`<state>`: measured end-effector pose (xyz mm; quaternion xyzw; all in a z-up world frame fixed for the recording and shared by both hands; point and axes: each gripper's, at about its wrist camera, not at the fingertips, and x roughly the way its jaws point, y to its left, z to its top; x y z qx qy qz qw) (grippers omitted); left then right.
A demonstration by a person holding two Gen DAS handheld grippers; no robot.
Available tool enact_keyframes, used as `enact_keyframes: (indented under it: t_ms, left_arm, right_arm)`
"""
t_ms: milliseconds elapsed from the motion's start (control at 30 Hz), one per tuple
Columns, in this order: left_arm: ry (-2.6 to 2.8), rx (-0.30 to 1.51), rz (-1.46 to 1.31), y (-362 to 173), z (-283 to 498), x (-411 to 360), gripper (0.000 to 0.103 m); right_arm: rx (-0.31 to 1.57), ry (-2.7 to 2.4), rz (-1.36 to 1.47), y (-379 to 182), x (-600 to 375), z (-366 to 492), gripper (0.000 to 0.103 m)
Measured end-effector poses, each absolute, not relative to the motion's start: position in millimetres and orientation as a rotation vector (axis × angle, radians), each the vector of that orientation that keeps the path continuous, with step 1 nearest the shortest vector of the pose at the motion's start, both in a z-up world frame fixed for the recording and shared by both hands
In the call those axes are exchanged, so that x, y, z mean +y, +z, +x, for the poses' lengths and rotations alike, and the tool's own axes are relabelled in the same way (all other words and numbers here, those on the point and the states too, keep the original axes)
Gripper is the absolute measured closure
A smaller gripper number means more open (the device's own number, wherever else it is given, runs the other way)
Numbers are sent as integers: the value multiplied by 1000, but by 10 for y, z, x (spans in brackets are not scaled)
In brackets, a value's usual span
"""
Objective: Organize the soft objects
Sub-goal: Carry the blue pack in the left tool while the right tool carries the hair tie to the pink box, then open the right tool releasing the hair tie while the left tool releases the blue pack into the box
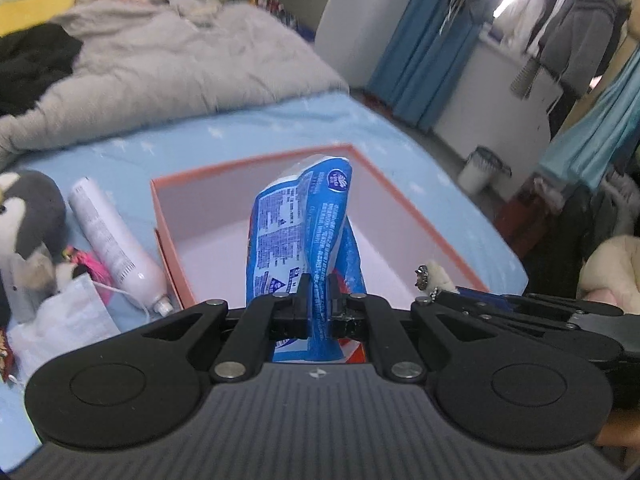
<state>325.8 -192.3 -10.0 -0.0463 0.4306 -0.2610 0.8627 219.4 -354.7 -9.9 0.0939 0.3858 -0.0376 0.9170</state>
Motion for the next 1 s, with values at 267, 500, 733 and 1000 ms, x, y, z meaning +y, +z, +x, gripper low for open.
enact_keyframes:
  t_ms: [267, 500, 733, 1000]
  left_arm:
    - [-553, 982, -47, -363, 3351, -2120, 95]
    - [-534, 1008, 26, -432, 3340, -2134, 78]
    - [-541, 942, 3, -217, 3181, -1975, 77]
    - [-550, 849, -45, 6, 2756, -1648, 77]
  right_arm:
    - [857, -82, 232, -360, -3708, 2246, 80]
    - [867, -82, 244, -425, -3719, 2198, 64]
    - [810, -87, 228, -260, -3691, 2088, 64]
    - [695, -51, 190, 3, -3461, 1772, 63]
